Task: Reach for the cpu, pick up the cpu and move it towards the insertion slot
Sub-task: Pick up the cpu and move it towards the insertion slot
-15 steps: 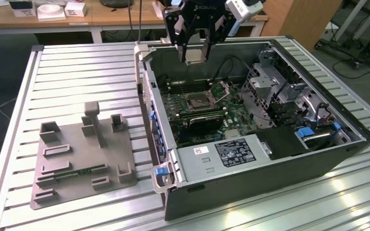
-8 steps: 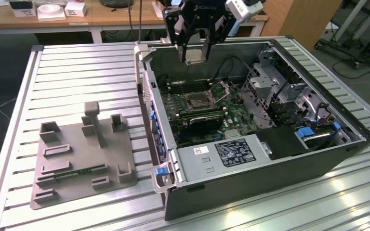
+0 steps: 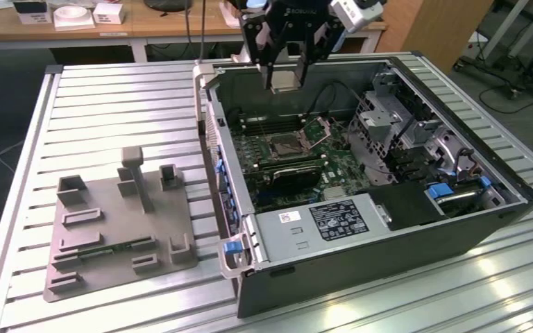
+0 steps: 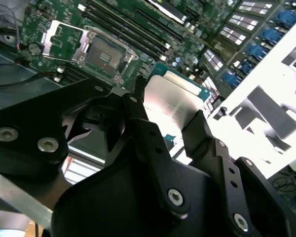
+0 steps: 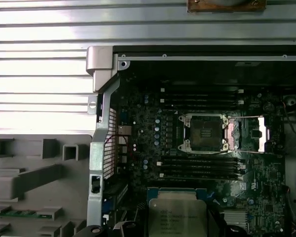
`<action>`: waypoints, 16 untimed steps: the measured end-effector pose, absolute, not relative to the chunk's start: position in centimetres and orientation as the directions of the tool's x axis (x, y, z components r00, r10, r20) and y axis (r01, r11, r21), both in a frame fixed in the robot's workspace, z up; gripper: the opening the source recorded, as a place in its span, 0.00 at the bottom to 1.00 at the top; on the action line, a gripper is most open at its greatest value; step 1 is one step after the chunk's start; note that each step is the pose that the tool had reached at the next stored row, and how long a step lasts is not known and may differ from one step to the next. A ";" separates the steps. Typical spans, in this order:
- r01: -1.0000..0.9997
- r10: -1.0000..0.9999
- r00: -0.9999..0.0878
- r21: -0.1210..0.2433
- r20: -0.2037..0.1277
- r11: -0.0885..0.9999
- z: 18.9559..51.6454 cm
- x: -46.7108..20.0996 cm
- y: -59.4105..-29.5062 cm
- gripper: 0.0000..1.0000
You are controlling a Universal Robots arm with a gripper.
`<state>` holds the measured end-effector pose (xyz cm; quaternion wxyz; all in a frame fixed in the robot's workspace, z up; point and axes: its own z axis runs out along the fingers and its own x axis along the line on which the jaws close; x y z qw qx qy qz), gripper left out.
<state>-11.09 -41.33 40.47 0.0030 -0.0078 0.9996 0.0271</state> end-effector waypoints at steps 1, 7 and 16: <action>-0.016 -0.015 -1.000 0.054 -0.006 0.998 40.4 -10.8 -41.3 0.55; -0.016 -0.016 -1.000 0.054 -0.005 0.998 40.2 -9.2 -40.8 0.55; -0.016 -0.016 -1.000 0.055 -0.005 0.998 39.9 -8.0 -39.8 0.55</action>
